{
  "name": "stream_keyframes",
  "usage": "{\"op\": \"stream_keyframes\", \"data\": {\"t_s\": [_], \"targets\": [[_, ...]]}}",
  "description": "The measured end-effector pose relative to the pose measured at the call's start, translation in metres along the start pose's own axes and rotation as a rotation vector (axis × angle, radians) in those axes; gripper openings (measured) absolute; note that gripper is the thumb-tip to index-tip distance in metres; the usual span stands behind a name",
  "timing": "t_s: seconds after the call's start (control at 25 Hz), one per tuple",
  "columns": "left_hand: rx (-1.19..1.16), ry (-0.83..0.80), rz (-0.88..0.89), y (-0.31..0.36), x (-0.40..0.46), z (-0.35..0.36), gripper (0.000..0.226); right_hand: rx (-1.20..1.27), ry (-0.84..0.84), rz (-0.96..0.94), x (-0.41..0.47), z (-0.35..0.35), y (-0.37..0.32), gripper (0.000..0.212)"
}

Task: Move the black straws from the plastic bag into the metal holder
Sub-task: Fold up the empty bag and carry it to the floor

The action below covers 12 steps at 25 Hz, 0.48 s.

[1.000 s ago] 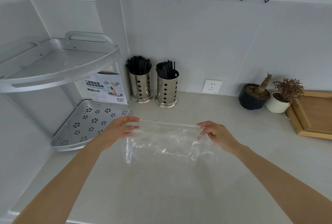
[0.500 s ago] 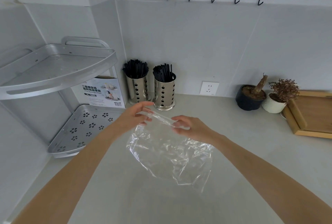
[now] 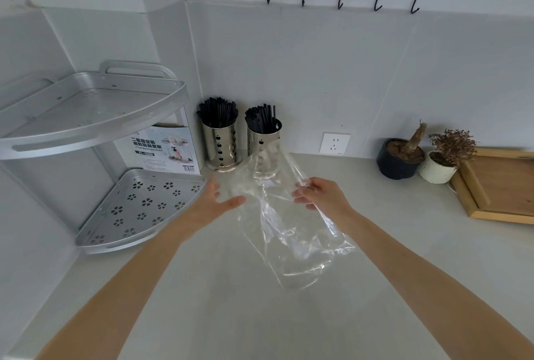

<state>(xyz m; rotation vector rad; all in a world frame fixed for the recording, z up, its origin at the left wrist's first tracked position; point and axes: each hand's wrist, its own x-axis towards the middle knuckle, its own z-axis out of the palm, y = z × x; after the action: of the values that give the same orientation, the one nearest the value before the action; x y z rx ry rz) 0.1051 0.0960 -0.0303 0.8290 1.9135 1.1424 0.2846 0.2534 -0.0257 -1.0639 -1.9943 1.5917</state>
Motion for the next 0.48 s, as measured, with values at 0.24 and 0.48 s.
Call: {"op": "stream_keyframes", "data": {"t_s": [0.24,0.48], "targets": [[-0.179,-0.202,-0.114,-0.019,-0.002,0.021,0.151,0.366,0.011,0.111,-0.005,-0.002,-0.007,0.011],[-0.366,-0.258,-0.093,-0.023,0.002,0.024,0.141,0.607,-0.075,0.187,-0.010,-0.006,0.005,0.012]]}}
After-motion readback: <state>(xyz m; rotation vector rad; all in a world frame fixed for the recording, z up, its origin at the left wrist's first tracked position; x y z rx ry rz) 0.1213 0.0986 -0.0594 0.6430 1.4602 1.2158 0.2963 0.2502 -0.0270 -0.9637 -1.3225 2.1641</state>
